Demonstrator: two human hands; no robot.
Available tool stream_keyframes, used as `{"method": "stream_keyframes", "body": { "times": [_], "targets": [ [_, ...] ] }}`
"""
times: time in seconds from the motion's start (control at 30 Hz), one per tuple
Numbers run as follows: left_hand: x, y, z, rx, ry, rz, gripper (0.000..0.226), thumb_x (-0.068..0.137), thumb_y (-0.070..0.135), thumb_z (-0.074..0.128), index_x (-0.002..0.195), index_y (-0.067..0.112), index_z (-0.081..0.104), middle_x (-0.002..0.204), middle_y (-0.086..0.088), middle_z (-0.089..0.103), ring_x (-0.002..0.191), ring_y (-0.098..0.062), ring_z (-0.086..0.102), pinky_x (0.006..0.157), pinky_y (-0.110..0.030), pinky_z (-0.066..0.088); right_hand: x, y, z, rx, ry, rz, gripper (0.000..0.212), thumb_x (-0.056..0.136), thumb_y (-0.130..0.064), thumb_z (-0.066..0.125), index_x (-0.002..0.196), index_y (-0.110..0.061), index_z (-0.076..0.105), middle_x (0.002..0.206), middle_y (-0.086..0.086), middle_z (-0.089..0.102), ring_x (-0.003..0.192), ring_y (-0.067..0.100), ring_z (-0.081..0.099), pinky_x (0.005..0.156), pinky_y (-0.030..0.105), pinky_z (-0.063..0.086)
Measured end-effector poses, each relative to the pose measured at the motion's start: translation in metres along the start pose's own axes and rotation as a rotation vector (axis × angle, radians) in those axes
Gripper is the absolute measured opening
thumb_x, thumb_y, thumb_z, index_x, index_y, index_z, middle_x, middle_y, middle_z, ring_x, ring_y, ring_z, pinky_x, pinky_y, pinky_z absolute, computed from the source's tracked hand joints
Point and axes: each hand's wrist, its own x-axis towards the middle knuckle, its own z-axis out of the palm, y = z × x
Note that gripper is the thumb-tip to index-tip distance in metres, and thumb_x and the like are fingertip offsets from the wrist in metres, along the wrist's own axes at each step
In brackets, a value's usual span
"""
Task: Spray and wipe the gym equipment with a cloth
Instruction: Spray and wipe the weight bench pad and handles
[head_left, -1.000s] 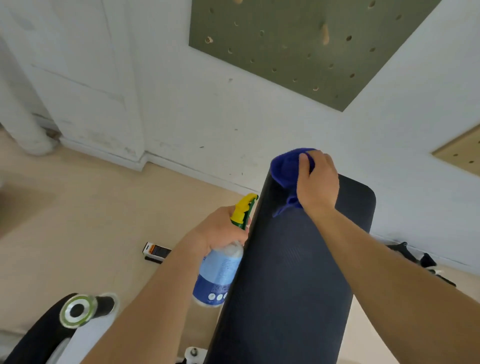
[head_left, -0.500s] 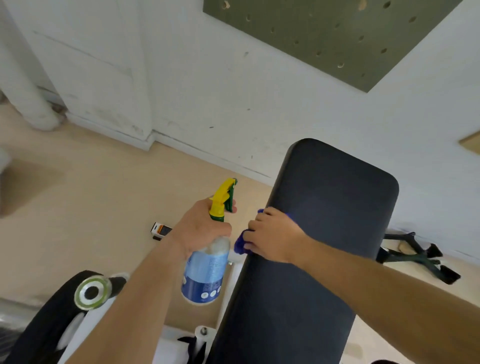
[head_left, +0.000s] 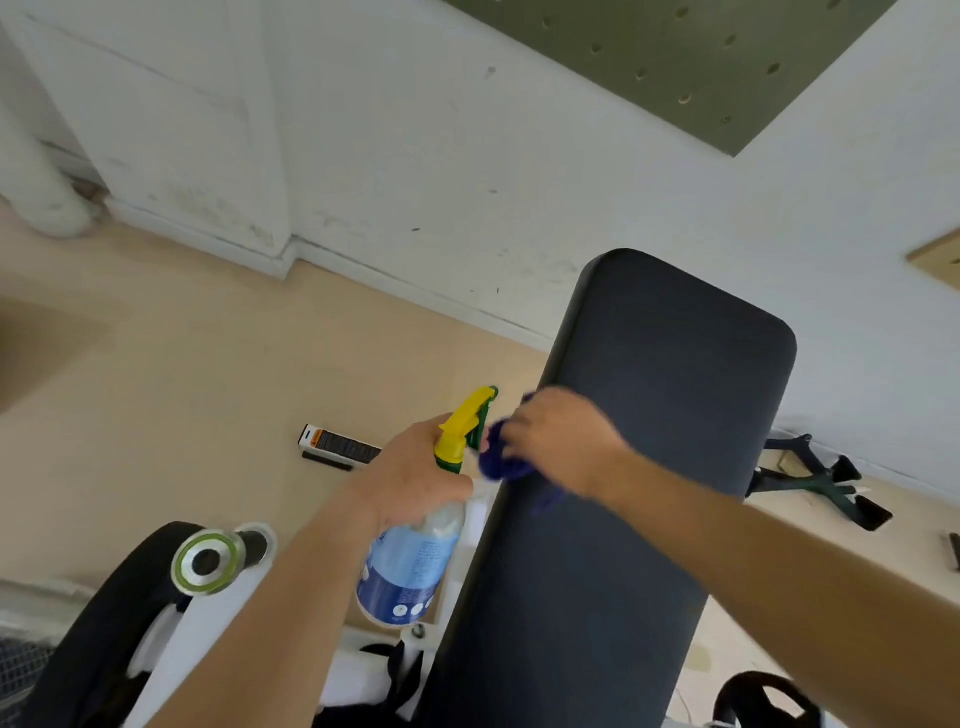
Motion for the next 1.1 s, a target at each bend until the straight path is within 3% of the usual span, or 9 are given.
{"method": "stream_keyframes", "body": {
  "times": [0.13, 0.27, 0.43, 0.53, 0.7, 0.8, 0.9, 1.0, 1.1],
  "targets": [
    [-0.006, -0.008, 0.012, 0.068, -0.050, -0.019, 0.042, 0.064, 0.015, 0.067, 0.100, 0.036, 0.071, 0.086, 0.003, 0.074, 0.073, -0.020, 0.066, 0.072, -0.039, 0.059, -0.005, 0.084, -0.061, 0.114, 0.400, 0.544, 0.025, 0.097, -0.038, 0.050, 0.085, -0.021, 0.064, 0.090, 0.005, 0.065, 0.090, 0.029, 0.062, 0.071, 0.038, 0.049],
    [-0.011, -0.013, 0.022, 0.091, -0.107, -0.054, 0.032, 0.069, 0.009, 0.069, 0.095, 0.027, 0.071, 0.077, 0.000, 0.070, 0.062, -0.012, 0.058, 0.060, -0.030, 0.053, -0.010, 0.104, -0.085, 0.258, 0.513, 0.554, 0.029, 0.102, -0.035, 0.045, 0.102, -0.019, 0.068, 0.093, 0.006, 0.067, 0.086, 0.026, 0.060, 0.074, 0.040, 0.049],
    [-0.014, -0.032, 0.024, 0.022, -0.110, -0.078, 0.023, 0.068, 0.010, 0.072, 0.087, 0.023, 0.071, 0.080, 0.002, 0.073, 0.073, -0.011, 0.065, 0.075, -0.032, 0.056, 0.022, 0.060, -0.045, 0.107, 0.292, 0.362, 0.028, 0.099, -0.045, 0.048, 0.089, -0.028, 0.070, 0.080, -0.004, 0.064, 0.086, 0.024, 0.062, 0.065, 0.032, 0.037],
    [-0.021, -0.041, 0.017, -0.010, -0.076, -0.061, 0.030, 0.073, 0.001, 0.071, 0.095, 0.021, 0.070, 0.065, 0.013, 0.067, 0.059, 0.000, 0.058, 0.063, -0.019, 0.050, 0.009, -0.014, 0.003, -0.032, 0.068, 0.155, 0.019, 0.092, -0.036, 0.053, 0.081, -0.032, 0.067, 0.072, -0.010, 0.060, 0.080, 0.025, 0.065, 0.053, 0.032, 0.028],
    [-0.029, -0.042, 0.009, -0.007, 0.040, -0.033, 0.041, 0.078, -0.003, 0.066, 0.108, 0.025, 0.069, 0.050, 0.020, 0.057, 0.048, 0.002, 0.051, 0.055, -0.012, 0.041, -0.020, -0.076, 0.048, 0.020, -0.095, -0.206, 0.036, 0.102, -0.043, 0.039, 0.090, -0.027, 0.069, 0.088, -0.005, 0.071, 0.083, 0.025, 0.065, 0.085, 0.039, 0.047],
    [-0.032, -0.045, 0.012, 0.033, 0.040, -0.061, 0.042, 0.076, -0.001, 0.064, 0.106, 0.028, 0.069, 0.046, 0.016, 0.051, 0.044, -0.002, 0.047, 0.050, -0.020, 0.042, 0.007, -0.010, -0.002, -0.203, 0.055, -0.007, 0.051, 0.102, -0.048, 0.023, 0.079, -0.027, 0.064, 0.080, -0.006, 0.069, 0.084, 0.020, 0.063, 0.090, 0.038, 0.039],
    [-0.039, -0.050, 0.016, 0.024, 0.038, -0.066, 0.043, 0.076, -0.003, 0.063, 0.104, 0.029, 0.068, 0.045, 0.018, 0.048, 0.044, -0.004, 0.044, 0.052, -0.022, 0.040, 0.023, 0.028, -0.022, -0.250, 0.041, 0.292, 0.034, 0.099, -0.044, 0.045, 0.075, -0.025, 0.060, 0.066, -0.008, 0.058, 0.077, 0.019, 0.061, 0.099, 0.035, 0.037],
    [-0.049, -0.057, 0.018, 0.029, 0.056, -0.074, 0.042, 0.077, -0.004, 0.062, 0.102, 0.030, 0.069, 0.045, 0.016, 0.046, 0.044, -0.005, 0.040, 0.049, -0.015, 0.037, 0.018, -0.039, 0.009, -0.059, -0.133, 0.253, 0.019, 0.090, -0.035, 0.062, 0.082, -0.018, 0.066, 0.072, 0.001, 0.064, 0.076, 0.029, 0.066, 0.076, 0.034, 0.053],
    [-0.059, -0.065, 0.019, 0.002, 0.058, -0.094, 0.044, 0.076, -0.004, 0.063, 0.104, 0.029, 0.070, 0.045, 0.014, 0.045, 0.045, -0.005, 0.039, 0.049, -0.014, 0.036, -0.011, -0.122, 0.059, 0.044, -0.227, -0.039, 0.021, 0.100, -0.033, 0.052, 0.104, -0.022, 0.069, 0.097, 0.003, 0.072, 0.092, 0.030, 0.067, 0.082, 0.037, 0.048]
  ]
}}
